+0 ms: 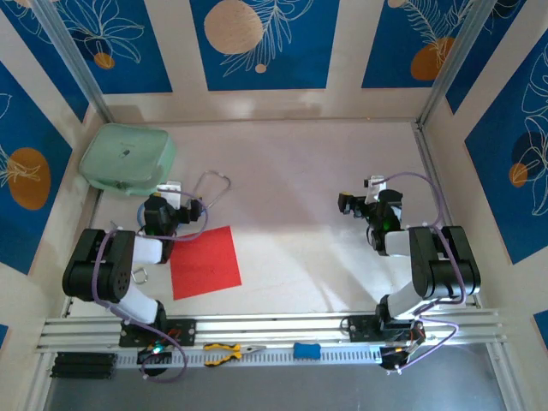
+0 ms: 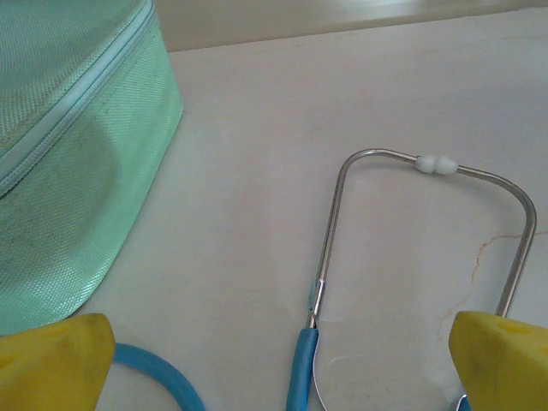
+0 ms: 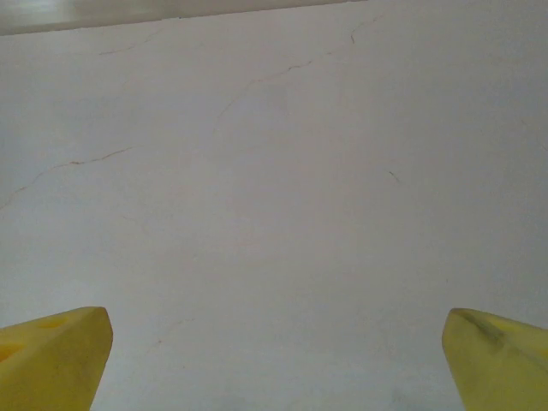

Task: Fold a paper plane with a square sheet of paper (pick it up from the middle)
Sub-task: Move the square sheet of paper to the center of the table.

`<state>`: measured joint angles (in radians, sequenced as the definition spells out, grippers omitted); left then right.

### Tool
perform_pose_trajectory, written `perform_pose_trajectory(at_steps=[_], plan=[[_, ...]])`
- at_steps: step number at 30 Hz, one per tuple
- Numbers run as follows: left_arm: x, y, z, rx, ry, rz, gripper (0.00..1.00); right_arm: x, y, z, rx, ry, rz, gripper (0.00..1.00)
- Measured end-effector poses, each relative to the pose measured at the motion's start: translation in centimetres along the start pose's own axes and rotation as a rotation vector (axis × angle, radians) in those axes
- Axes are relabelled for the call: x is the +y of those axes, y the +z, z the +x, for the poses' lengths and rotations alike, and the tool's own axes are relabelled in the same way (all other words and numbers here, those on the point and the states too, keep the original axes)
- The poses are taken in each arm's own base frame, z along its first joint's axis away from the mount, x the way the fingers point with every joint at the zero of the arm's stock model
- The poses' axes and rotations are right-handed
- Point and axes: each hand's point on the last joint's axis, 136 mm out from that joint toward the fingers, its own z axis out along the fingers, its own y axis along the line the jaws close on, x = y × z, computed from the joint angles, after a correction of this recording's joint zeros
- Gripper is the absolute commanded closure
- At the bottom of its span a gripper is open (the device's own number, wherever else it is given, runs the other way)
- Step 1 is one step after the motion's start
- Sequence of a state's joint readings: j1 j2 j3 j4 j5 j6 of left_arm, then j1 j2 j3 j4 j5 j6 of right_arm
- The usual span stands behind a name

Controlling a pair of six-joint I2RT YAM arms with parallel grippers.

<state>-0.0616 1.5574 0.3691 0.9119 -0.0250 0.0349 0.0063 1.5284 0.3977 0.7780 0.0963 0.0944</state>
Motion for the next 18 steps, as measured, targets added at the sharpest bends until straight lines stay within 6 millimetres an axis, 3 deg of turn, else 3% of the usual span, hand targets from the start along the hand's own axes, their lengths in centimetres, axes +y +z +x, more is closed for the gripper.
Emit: perform_pose_trajectory(at_steps=[18], plan=[[0.00,0.00,0.00,0.000,0.000,0.000,0.00,-0.08,-0.02,-0.01,0.000,0.003,-0.004,0.01]])
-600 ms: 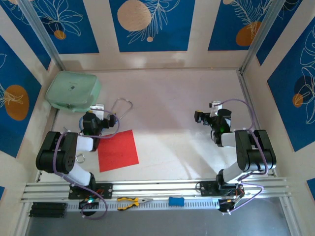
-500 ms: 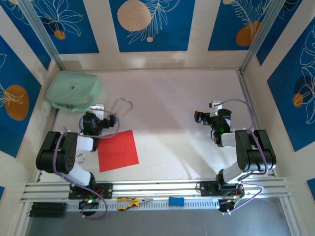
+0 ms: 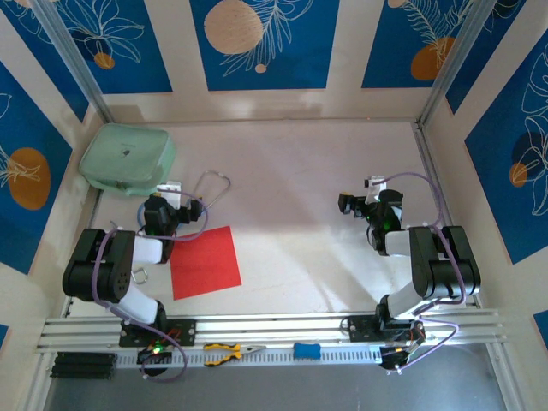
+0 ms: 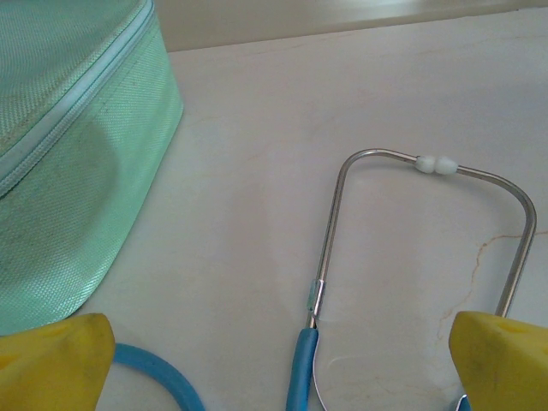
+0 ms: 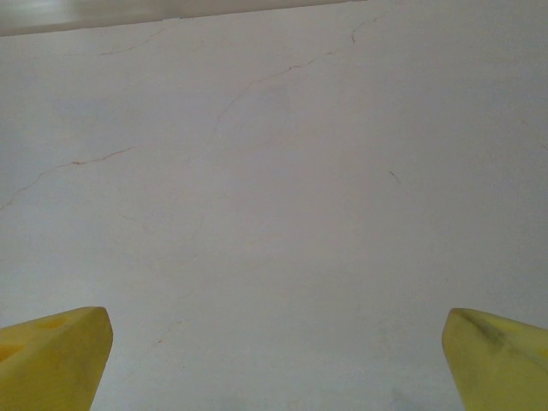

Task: Fold a paper plane with a square sheet of paper (pick it up from the middle)
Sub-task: Move the square sheet of paper to the center of the table.

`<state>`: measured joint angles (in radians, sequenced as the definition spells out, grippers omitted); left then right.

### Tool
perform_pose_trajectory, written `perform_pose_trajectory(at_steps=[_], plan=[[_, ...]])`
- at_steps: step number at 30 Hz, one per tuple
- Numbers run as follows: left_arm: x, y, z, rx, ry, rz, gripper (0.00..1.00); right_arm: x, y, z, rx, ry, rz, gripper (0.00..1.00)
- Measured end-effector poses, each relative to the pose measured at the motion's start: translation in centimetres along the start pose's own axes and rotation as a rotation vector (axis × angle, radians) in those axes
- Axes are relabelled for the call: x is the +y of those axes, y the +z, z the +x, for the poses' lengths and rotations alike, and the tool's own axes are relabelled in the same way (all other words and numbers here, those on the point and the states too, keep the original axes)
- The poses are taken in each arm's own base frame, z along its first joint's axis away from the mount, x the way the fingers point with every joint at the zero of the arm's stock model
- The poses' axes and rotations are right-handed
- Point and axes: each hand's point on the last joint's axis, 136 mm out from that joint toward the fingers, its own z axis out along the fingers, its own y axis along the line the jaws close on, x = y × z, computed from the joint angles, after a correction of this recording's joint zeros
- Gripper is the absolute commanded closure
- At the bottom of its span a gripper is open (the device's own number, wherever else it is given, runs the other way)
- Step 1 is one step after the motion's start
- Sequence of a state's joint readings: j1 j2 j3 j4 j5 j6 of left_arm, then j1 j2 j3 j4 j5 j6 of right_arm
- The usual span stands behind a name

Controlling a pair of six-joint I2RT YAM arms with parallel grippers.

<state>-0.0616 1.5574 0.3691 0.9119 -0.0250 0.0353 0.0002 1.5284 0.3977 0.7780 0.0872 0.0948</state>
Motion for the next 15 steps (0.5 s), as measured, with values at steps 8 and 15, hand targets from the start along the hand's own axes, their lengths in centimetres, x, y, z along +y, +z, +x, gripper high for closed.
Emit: perform_pose_trajectory(at_steps=[8,15], plan=[[0.00,0.00,0.00,0.000,0.000,0.000,0.00,0.00,-0.01,-0.01,0.000,0.005,-0.006,0.01],[0.00,0.00,0.00,0.000,0.000,0.000,0.00,0.00,-0.01,-0.04,-0.001,0.004,-0.006,0.01]])
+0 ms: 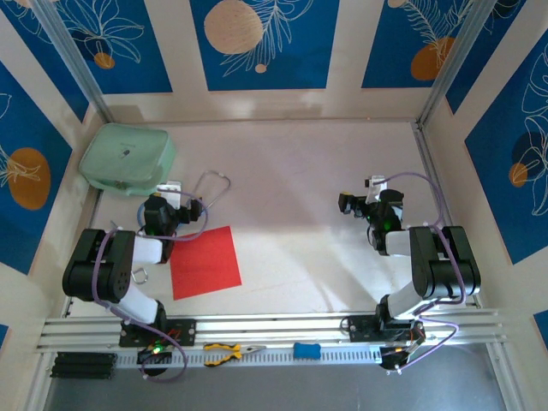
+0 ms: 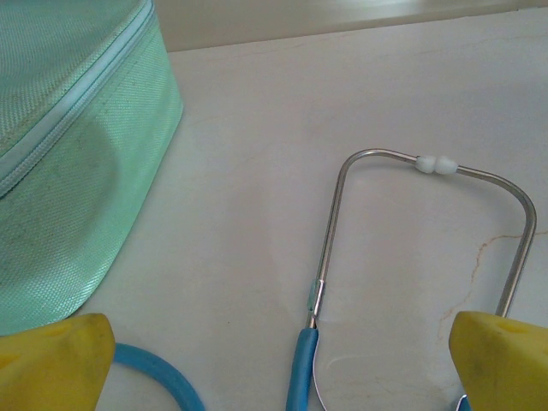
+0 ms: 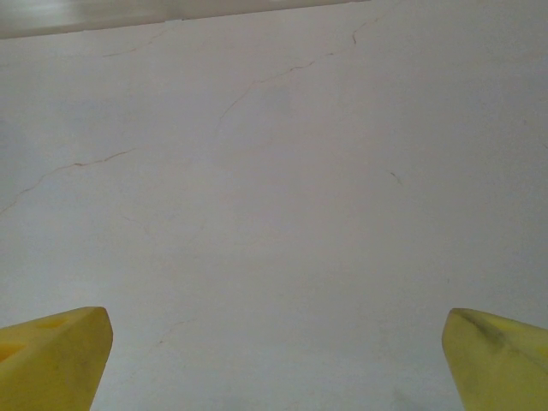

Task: Fold a paper plane with a square sheet of paper (pick it up from the middle)
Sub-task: Move the square sheet of paper to the center of the table.

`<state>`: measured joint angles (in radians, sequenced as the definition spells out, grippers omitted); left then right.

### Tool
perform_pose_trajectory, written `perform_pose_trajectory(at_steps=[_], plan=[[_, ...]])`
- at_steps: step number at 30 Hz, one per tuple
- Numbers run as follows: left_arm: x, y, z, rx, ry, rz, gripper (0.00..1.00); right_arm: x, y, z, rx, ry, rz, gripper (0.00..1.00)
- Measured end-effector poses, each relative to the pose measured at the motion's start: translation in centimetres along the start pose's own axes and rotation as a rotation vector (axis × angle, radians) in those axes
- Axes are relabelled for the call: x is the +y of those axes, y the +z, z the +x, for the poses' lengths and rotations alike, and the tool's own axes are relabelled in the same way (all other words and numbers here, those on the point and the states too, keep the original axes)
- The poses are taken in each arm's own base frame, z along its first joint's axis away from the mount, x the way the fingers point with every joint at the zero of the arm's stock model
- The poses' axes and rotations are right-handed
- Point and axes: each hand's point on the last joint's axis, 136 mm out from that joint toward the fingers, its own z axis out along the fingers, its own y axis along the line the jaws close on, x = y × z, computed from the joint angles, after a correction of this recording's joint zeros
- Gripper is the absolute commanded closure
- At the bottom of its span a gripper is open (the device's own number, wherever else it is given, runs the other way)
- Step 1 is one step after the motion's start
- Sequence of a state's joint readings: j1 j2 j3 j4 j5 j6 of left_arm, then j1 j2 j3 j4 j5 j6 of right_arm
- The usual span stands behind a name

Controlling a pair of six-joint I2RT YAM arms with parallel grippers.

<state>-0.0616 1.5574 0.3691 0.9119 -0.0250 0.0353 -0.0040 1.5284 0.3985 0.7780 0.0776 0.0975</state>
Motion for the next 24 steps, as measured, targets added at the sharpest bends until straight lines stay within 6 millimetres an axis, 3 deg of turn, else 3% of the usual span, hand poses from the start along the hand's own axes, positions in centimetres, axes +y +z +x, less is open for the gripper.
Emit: perform_pose_trajectory(at_steps=[7,12,17,19,21,24], plan=[[-0.1,-0.8,-0.4,-0.022,-0.001,0.008,0.00,1.2,-0.2,-0.8,-0.029,-0.033,-0.027,0.01],[0.2,-2.8,-2.4,-0.060,-0.020,-0.008,0.00,2.0,-0.9,-2.1,-0.003,-0.034,-0.031,0.01],[1.9,-4.4,-6.3,-0.021,-0.166,-0.087,0.00,2.2,-1.2,-8.3,0.092,0.136,0.004,0.01],[2.3,-5.1,-7.8,0.012,-0.239,-0.110,0.00,2.7,-1.9,-9.9,0.119,0.214,-0.015,0.01],[2.5,-6.1,-8.8,0.048,-0.317,-0.125,0.00,3.9,-2.9,-9.8,0.171,0.318,-0.083,0.01],[1.9,-7.6,-8.3,0.112,-0.424,-0.104,0.00,5.7,-4.2,-6.9,0.272,0.472,-0.185,0.01]])
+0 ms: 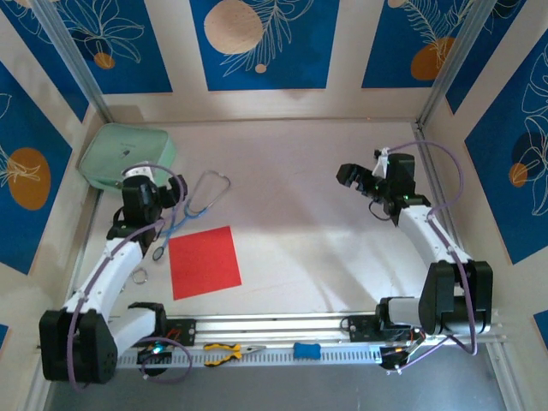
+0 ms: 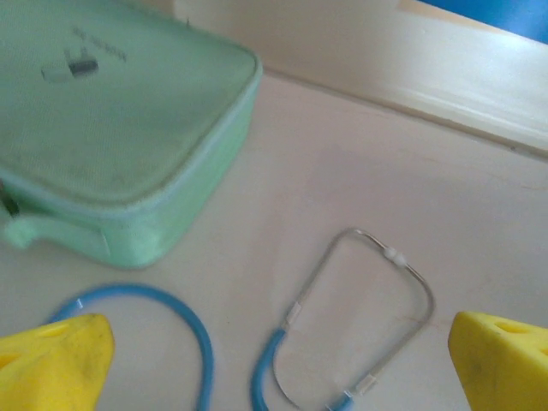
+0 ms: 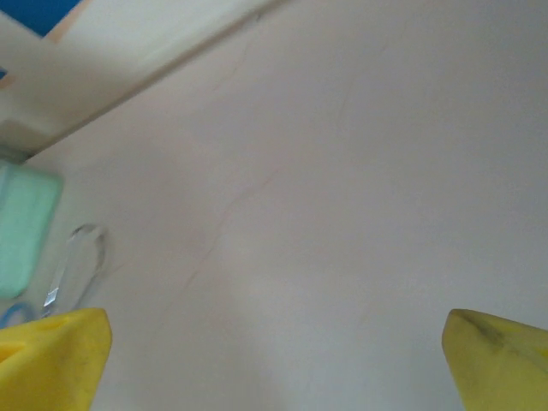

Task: Fold a paper plane with a square sheet of paper (pick it up from the middle)
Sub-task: Move the square sheet of paper to the center of the table.

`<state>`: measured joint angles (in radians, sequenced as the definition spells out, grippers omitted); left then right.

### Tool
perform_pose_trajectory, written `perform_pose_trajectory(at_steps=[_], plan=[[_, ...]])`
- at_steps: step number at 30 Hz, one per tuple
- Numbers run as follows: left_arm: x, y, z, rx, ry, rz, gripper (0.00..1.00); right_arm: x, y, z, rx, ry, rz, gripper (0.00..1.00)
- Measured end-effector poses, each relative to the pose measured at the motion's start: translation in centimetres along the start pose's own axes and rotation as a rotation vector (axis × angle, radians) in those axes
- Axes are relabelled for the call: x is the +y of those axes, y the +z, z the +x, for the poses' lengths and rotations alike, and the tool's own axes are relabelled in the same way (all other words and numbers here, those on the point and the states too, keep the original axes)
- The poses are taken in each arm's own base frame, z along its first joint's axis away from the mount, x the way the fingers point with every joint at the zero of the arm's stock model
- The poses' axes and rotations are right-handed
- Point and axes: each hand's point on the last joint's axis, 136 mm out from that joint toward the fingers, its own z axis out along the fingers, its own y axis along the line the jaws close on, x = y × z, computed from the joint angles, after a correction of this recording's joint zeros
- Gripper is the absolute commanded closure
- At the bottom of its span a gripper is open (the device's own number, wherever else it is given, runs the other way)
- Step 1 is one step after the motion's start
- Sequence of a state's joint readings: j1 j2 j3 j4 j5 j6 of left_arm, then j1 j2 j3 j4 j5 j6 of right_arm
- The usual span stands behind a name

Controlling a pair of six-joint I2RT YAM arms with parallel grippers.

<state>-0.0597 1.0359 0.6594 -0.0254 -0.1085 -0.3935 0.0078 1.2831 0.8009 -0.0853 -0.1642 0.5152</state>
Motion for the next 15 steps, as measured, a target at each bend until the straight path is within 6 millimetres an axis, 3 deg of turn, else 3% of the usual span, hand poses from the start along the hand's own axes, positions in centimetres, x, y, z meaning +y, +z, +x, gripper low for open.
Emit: perform_pose_trajectory(at_steps=[3,6,10,15], plan=[[-1.0,-1.0,2.9,0.111,-0.099,0.081,0.00,0.1,0.1,4.7,0.128,0.129,-0.051,0.01],[-1.8,-1.5,6.4,0.248,-0.177,0.147,0.00,1.8,0.1,8.7,0.242,0.178,-0.086,0.01],[-2.1,-2.7,10.4,0.408,-0.223,0.160,0.01,5.2,-0.1,12.4,0.323,0.123,-0.129,0.01],[-3.3,-4.4,13.1,0.507,-0.199,0.183,0.01,7.0,-0.1,15.8,0.380,0.071,-0.125,0.01]])
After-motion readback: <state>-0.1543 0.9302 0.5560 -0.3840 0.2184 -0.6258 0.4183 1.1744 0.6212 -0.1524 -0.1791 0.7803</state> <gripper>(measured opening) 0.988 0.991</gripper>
